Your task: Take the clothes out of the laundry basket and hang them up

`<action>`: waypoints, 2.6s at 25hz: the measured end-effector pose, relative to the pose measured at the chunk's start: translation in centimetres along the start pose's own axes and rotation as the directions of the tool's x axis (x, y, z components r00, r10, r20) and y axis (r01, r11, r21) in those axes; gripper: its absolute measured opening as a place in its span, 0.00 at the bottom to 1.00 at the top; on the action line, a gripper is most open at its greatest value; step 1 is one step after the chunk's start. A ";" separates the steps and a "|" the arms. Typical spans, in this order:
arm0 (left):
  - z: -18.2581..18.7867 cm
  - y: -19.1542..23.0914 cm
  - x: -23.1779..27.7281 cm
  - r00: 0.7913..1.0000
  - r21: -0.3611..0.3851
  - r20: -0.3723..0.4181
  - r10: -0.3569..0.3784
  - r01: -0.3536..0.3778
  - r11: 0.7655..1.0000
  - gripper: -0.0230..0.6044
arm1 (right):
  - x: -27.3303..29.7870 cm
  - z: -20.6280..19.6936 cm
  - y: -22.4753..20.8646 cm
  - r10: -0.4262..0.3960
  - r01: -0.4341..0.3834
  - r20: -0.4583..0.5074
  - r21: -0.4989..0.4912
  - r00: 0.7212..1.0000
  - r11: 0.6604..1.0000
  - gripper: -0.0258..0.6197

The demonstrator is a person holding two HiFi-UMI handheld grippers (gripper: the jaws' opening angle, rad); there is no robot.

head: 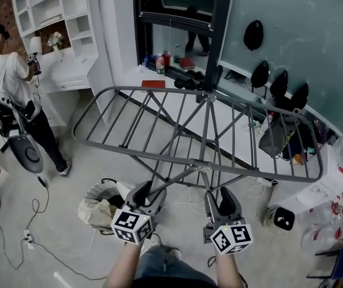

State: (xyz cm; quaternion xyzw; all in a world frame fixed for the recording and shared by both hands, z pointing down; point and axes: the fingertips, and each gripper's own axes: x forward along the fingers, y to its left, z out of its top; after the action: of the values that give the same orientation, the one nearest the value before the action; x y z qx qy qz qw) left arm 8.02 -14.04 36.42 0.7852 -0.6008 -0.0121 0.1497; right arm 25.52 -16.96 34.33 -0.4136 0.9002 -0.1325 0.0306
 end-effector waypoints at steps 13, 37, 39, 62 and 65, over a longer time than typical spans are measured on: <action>-1.3 13.9 -13.4 0.909 -0.098 0.032 0.415 -0.411 0.907 0.36 | 10.5 -6.1 15.6 0.377 -0.373 -0.167 0.055 0.911 0.926 0.36; -27.5 30.2 -7.4 0.877 -0.190 -0.111 0.467 -0.480 0.856 0.36 | 23.0 -41.5 15.0 0.417 -0.487 -0.556 0.025 0.719 0.873 0.36; -30.2 31.0 -6.5 0.878 -0.198 -0.117 0.464 -0.478 0.855 0.36 | 23.4 -45.0 14.2 0.409 -0.493 -0.581 0.015 0.704 0.870 0.36; -39.3 33.5 -5.2 0.889 -0.244 -0.144 0.436 -0.459 0.855 0.36 | 23.9 -61.5 10.2 0.237 -0.445 -0.756 -0.080 0.611 0.892 0.06; -39.2 33.6 -5.4 0.888 -0.250 -0.146 0.437 -0.460 0.852 0.36 | 24.0 -59.8 11.1 0.263 -0.461 -0.730 -0.080 0.631 0.884 0.05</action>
State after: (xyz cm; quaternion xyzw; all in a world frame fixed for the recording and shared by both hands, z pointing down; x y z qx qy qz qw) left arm -17.26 -8.11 81.35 0.5942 -0.7528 -0.0279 0.2818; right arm -8.24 -15.38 90.31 -0.1410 0.9172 -0.1512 -0.3406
